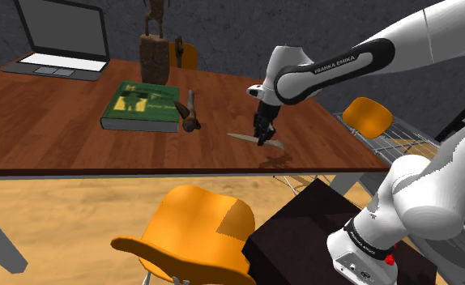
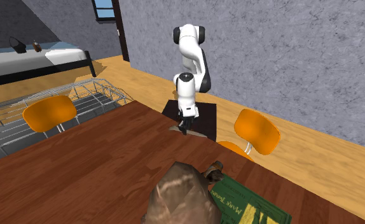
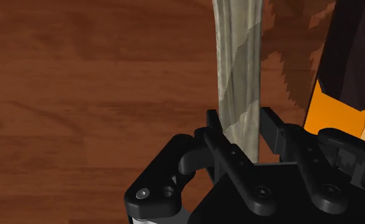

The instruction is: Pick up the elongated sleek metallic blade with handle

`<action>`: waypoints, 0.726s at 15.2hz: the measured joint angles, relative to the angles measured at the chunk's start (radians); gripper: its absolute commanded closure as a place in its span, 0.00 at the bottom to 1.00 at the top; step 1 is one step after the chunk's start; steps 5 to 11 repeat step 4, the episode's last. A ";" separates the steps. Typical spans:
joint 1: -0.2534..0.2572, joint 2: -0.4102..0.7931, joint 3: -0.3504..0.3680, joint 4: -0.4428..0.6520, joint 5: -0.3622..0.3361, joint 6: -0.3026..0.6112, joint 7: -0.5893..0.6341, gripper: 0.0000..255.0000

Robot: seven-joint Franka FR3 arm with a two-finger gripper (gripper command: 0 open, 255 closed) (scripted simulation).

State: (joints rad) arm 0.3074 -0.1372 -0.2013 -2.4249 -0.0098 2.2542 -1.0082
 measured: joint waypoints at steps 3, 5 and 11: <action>0.000 -0.025 0.003 0.019 -0.005 -0.044 0.007 1.00; 0.000 -0.030 0.004 0.024 -0.006 -0.054 0.008 1.00; 0.000 -0.030 0.004 0.024 -0.006 -0.054 0.008 1.00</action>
